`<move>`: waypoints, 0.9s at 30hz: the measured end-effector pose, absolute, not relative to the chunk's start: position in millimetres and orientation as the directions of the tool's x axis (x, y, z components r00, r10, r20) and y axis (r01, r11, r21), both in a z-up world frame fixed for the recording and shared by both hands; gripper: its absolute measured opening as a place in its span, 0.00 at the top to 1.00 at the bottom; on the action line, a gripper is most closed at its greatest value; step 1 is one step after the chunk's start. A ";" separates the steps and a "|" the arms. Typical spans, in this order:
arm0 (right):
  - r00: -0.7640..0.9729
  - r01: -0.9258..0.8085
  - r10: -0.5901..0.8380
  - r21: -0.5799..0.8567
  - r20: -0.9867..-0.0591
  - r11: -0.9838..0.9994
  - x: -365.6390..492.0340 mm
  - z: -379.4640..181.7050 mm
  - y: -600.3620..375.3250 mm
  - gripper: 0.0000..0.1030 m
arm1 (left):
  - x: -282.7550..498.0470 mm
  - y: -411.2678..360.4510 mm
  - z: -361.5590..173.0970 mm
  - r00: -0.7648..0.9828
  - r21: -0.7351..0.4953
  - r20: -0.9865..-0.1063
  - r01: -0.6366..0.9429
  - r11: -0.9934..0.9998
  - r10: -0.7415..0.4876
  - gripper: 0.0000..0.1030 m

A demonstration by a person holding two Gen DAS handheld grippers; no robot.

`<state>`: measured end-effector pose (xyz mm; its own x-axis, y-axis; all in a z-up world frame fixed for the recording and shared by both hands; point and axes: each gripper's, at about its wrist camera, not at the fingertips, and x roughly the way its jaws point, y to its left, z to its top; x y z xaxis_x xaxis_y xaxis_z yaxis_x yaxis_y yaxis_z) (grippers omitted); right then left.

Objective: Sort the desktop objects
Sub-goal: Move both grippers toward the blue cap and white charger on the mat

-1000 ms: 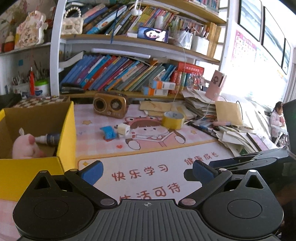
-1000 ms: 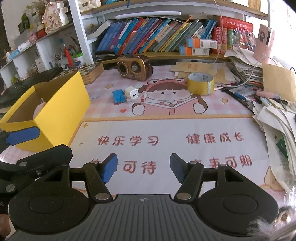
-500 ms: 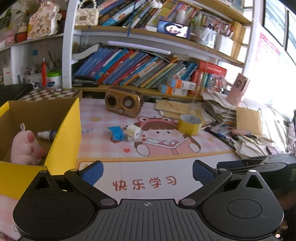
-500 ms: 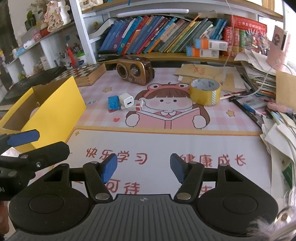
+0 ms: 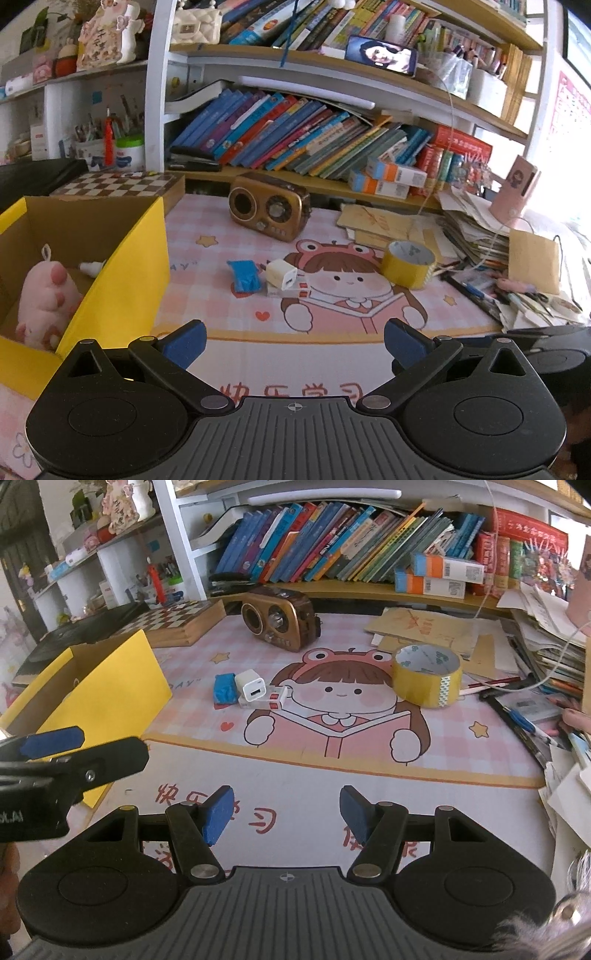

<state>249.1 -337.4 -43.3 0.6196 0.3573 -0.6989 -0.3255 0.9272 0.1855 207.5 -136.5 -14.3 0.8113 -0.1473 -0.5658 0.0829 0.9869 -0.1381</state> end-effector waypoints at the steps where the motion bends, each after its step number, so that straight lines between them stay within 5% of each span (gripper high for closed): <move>1: 0.615 -0.330 0.363 0.189 -0.700 0.925 252.4 -44.4 -338.1 0.40 | 210.1 -137.5 -14.0 0.812 -0.135 -0.567 0.079 0.988 -0.143 0.00; 27: 0.613 -0.503 0.440 0.105 -0.656 0.858 330.9 -70.8 -318.2 0.40 | 303.4 -144.0 -32.8 0.771 -0.067 -0.637 -0.028 0.997 -0.021 0.05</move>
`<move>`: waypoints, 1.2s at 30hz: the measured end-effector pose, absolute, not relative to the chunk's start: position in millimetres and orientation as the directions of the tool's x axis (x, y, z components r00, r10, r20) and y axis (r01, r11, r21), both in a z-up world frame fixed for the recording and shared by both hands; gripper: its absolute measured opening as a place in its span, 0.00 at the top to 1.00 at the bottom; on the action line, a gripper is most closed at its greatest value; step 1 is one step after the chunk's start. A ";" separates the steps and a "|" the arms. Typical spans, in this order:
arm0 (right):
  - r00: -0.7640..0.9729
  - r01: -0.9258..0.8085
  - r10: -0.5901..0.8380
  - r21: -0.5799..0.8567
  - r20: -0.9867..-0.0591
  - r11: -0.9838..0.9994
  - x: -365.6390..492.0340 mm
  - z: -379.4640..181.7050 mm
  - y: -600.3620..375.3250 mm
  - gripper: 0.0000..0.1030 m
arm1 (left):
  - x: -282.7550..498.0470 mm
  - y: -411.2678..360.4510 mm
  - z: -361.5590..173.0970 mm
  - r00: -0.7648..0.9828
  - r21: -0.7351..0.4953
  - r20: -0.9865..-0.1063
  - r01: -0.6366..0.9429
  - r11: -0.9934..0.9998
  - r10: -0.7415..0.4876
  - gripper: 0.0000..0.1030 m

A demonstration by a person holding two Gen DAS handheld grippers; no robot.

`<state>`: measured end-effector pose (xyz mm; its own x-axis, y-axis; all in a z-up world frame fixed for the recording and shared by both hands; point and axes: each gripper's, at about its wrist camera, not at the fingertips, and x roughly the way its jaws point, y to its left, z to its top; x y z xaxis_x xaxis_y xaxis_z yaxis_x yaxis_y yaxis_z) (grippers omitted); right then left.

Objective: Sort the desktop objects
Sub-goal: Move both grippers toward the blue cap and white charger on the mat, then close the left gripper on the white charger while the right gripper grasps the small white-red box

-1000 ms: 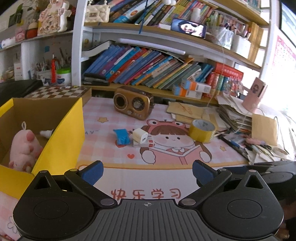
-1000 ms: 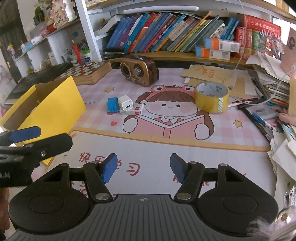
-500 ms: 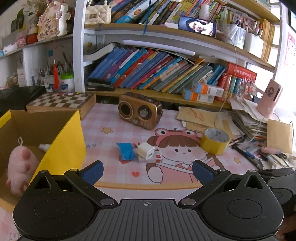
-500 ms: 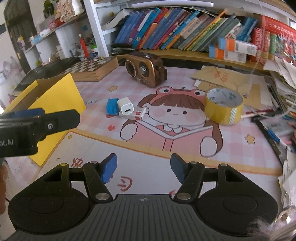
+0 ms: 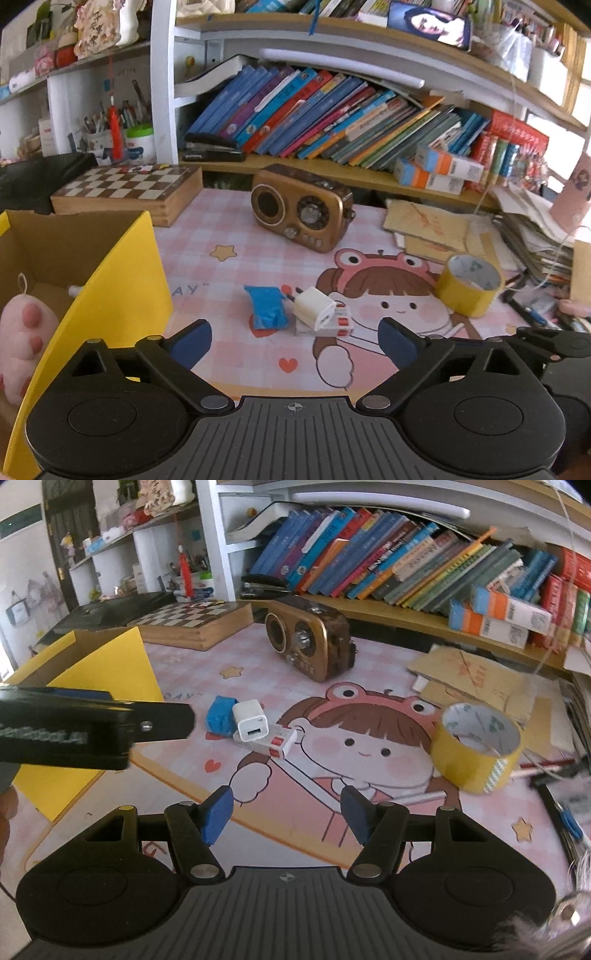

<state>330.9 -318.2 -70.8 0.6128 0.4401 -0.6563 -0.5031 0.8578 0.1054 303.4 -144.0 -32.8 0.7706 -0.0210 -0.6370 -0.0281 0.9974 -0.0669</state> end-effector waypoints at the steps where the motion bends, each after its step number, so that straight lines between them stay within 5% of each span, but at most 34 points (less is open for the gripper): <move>1: 0.611 -0.508 0.441 0.102 -0.657 0.855 333.6 -72.3 -316.7 0.40 | 307.6 -144.5 -35.1 0.767 -0.063 -0.642 -0.029 0.998 -0.018 0.05; 11: 0.593 -0.550 0.443 0.064 -0.673 0.833 353.0 -85.9 -307.4 0.39 | 346.5 -157.6 -58.7 0.746 0.008 -0.666 -0.008 1.000 0.011 0.11; 29: 0.569 -0.586 0.444 0.038 -0.692 0.809 367.1 -99.1 -300.5 0.39 | 387.0 -176.5 -87.9 0.719 0.082 -0.695 0.072 0.994 0.005 0.64; 36: 0.568 -0.635 0.474 0.008 -0.673 0.772 372.7 -102.2 -287.6 0.39 | 363.1 -162.0 -69.8 0.762 0.092 -0.647 0.047 0.995 0.024 0.64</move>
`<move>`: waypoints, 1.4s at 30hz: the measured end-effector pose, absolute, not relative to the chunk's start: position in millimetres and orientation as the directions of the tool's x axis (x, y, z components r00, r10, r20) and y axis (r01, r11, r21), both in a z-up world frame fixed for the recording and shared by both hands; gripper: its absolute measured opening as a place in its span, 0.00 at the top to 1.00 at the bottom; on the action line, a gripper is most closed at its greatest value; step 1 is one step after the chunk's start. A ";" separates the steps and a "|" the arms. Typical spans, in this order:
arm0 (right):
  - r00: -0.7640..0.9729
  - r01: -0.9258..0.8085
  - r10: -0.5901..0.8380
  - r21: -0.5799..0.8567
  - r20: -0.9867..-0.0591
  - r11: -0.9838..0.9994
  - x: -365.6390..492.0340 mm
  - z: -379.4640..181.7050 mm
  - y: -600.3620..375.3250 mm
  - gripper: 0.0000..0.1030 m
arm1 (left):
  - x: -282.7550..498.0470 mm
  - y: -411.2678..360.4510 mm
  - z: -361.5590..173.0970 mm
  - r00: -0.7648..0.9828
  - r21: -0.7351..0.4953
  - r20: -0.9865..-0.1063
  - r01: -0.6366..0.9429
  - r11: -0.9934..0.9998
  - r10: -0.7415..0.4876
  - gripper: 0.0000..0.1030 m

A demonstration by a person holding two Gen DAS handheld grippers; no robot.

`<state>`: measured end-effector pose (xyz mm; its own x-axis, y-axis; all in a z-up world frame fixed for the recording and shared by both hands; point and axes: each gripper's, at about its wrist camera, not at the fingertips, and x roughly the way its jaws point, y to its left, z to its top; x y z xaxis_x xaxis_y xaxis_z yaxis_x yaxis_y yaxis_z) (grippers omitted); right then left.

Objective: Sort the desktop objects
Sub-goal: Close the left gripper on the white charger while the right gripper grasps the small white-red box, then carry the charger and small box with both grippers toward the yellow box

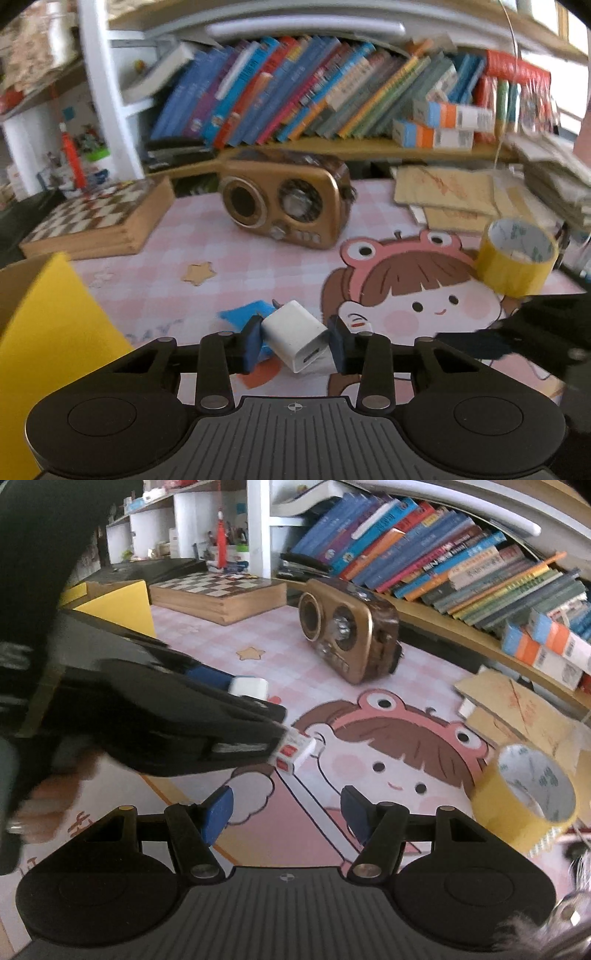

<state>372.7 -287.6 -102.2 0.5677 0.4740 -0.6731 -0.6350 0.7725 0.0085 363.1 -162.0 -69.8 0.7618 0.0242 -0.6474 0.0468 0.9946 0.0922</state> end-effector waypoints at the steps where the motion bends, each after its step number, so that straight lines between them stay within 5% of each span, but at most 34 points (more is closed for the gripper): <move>1: 0.568 -0.637 0.476 0.009 -0.671 0.771 374.6 -102.6 -285.7 0.39 | 357.9 -157.8 -65.0 0.766 0.083 -0.642 0.039 0.996 0.024 0.64; 22: 0.661 -0.475 0.390 0.044 -0.641 0.879 401.1 -118.3 -236.8 0.41 | 264.9 -113.1 -20.7 0.787 -0.021 -0.610 -0.130 0.991 0.090 0.64; 42: 0.703 -0.445 0.380 0.045 -0.601 0.895 356.2 -79.4 -284.5 0.45 | 235.4 -119.5 -6.3 0.826 -0.047 -0.563 -0.071 0.996 0.032 0.64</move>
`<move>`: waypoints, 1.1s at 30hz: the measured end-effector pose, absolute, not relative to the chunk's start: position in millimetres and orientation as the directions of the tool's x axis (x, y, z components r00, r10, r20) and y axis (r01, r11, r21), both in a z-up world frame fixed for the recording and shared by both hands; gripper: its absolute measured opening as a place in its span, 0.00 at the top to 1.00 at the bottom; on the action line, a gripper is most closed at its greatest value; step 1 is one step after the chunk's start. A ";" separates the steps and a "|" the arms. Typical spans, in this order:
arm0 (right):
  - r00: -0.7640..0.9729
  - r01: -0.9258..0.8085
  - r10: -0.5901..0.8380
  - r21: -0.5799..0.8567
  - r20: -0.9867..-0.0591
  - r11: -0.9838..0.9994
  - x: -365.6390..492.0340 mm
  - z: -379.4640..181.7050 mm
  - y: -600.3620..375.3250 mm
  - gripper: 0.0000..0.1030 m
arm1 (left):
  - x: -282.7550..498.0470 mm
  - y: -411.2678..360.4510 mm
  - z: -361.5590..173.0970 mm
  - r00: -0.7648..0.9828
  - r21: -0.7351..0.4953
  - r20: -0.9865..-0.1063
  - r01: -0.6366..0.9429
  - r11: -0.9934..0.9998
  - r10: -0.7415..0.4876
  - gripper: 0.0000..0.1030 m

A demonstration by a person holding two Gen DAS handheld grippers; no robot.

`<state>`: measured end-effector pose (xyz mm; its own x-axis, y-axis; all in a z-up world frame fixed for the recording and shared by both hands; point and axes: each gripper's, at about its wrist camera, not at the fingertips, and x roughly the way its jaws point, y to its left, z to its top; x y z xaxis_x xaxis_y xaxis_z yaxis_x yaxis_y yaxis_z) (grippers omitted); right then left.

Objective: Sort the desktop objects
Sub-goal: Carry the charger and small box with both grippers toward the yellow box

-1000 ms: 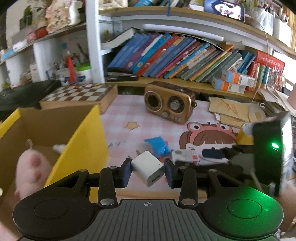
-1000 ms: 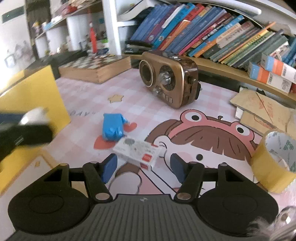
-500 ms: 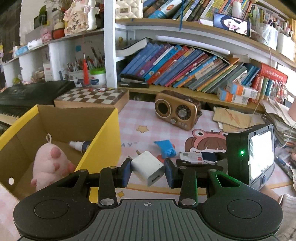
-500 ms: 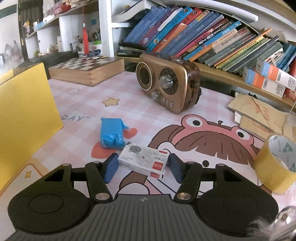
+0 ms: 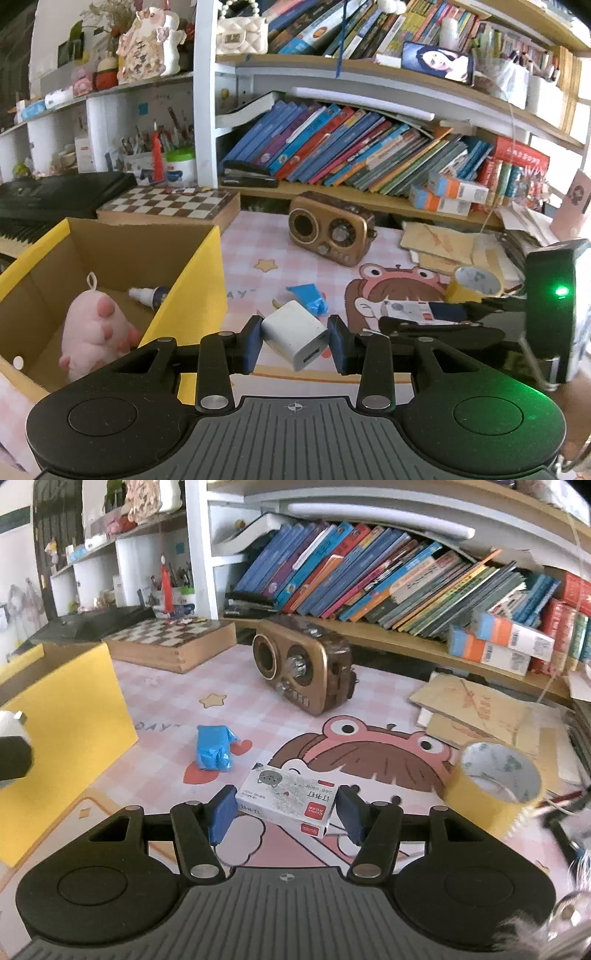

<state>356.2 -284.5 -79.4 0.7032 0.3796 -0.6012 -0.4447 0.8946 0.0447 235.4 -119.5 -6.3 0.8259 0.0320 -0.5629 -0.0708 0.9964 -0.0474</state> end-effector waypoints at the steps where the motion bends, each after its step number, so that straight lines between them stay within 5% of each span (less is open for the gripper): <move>1: 0.703 -0.444 0.381 0.048 -0.601 0.895 352.7 -76.3 -286.8 0.45 | 233.7 -119.3 -5.5 0.828 -0.049 -0.560 -0.066 0.997 0.028 0.64; 33: 0.633 -0.363 0.396 0.196 -0.665 0.911 197.5 -16.4 -259.2 0.45 | 129.8 -45.9 4.2 0.847 -0.119 -0.512 0.091 0.989 -0.140 0.64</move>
